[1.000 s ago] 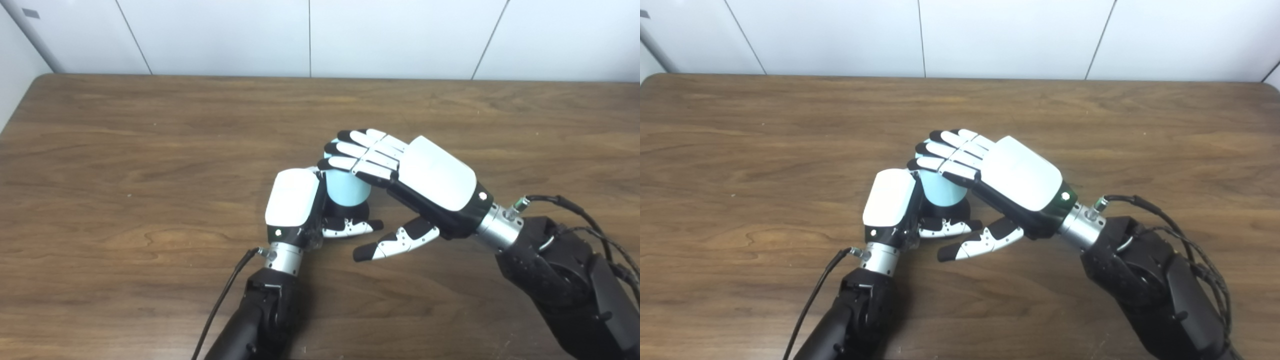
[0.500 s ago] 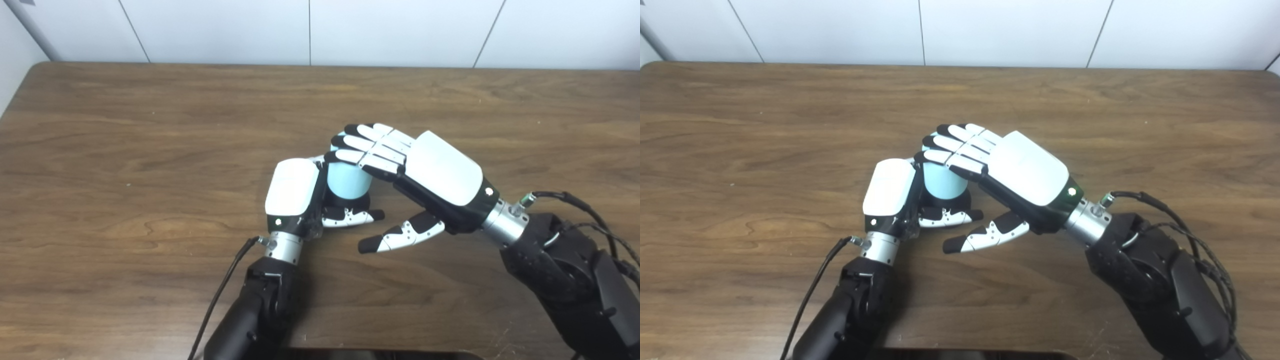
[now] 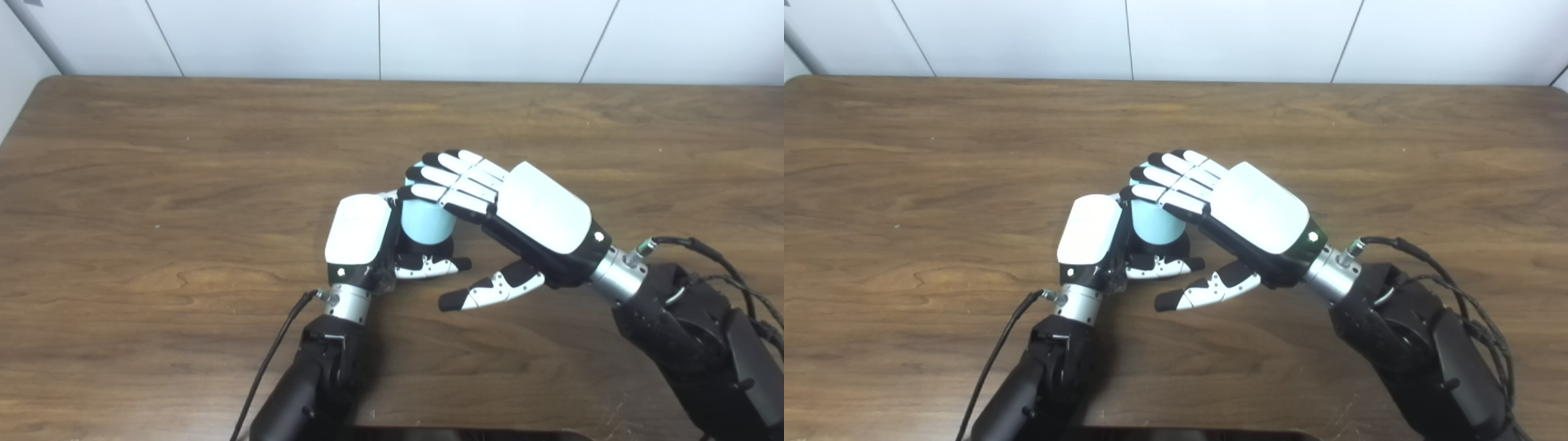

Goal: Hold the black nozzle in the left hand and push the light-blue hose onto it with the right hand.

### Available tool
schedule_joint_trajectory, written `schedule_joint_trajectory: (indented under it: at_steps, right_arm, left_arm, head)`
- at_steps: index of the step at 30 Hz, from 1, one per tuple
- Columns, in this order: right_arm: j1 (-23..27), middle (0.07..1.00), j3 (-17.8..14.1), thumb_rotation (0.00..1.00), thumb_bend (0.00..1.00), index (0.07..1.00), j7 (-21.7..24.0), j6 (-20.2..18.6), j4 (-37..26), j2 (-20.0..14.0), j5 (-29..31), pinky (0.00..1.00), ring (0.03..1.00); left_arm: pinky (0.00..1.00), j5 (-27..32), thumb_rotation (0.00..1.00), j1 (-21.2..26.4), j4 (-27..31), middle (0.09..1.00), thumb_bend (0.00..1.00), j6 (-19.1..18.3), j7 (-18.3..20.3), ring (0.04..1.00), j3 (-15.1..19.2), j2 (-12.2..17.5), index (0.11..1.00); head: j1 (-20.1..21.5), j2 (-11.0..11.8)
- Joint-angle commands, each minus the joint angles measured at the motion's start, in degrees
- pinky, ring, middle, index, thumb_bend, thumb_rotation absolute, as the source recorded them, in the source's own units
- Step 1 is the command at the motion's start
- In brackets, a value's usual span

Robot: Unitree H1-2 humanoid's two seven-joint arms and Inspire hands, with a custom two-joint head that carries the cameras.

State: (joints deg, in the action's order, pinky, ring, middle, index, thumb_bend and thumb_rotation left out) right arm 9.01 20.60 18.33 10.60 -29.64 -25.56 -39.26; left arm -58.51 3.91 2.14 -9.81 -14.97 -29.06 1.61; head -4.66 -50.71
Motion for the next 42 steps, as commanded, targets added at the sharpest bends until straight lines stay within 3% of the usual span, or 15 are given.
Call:
schedule_joint_trajectory:
  at_steps: [1,8,15,19,24,31,38,41,42]
  right_arm:
    - [-0.4,0.91,1.2,0.94,0.53,0.865,7.2,-2.2,-0.3,-1.5,-0.4,0.99,0.945]
    - [3.5,0.905,-1.5,0.89,0.53,0.871,8.8,-4.7,-4.9,-0.4,2.9,0.96,0.939]
    - [5.2,0.918,-5.1,0.99,0.53,0.882,11.1,-8.8,-6.4,1.0,7.3,0.97,0.952]
    - [4.6,0.932,-7.5,1.0,0.52,0.892,11.4,-12.5,-6.9,2.6,10.7,0.95,0.957]
    - [3.4,0.915,-9.8,0.98,0.44,0.89,10.4,-14.4,-6.3,4.2,13.7,0.89,0.932]
    - [1.8,0.903,-13.5,1.0,0.45,0.891,7.4,-16.6,-5.6,7.2,17.3,0.81,0.898]
    - [1.3,0.9,-15.2,1.0,0.46,0.904,6.8,-20.4,-5.0,7.8,18.6,0.81,0.885]
    - [0.4,0.899,-15.6,1.0,0.46,0.905,6.2,-21.0,-4.6,7.9,19.0,0.79,0.87]
    - [0.1,0.899,-15.6,1.0,0.46,0.903,6.0,-20.9,-4.5,7.9,19.0,0.77,0.862]
  left_arm:
    - [0.42,-1.3,0.0,-1.1,-1.7,0.451,0.52,-0.3,0.1,0.482,-1.1,-0.6,0.497]
    - [0.43,-0.3,0.0,-1.2,-1.9,0.504,0.52,-0.2,0.2,0.505,-1.1,-1.1,0.478]
    - [0.45,0.2,0.0,-1.2,-2.2,0.496,0.52,0.3,-0.4,0.512,-1.0,-1.3,0.481]
    - [0.43,0.1,0.0,-1.2,-2.2,0.463,0.53,0.3,-0.2,0.486,-1.0,-1.1,0.494]
    - [0.43,0.2,0.0,-1.2,-2.4,0.461,0.53,0.2,-0.3,0.484,-0.9,-1.1,0.494]
    - [0.44,0.5,0.0,-1.0,-2.9,0.485,0.53,0.2,0.0,0.494,-0.7,-0.9,0.486]
    - [0.42,0.4,0.0,-0.7,-2.7,0.45,0.53,-0.2,0.7,0.475,-0.5,-0.6,0.497]
    - [0.45,-0.1,0.0,-0.5,-1.8,0.489,0.53,-1.3,3.1,0.528,-0.6,0.0,0.494]
    - [0.47,-0.4,0.03,-0.3,-1.4,0.553,0.52,-1.9,4.2,0.556,-0.8,0.2,0.495]
  head:
    - [0.0,-0.1]
    - [0.0,0.0]
    - [-0.2,0.1]
    - [-0.2,0.1]
    - [-0.2,0.1]
    - [-0.4,0.5]
    - [-0.7,0.8]
    - [-0.4,0.9]
    - [-0.4,0.9]
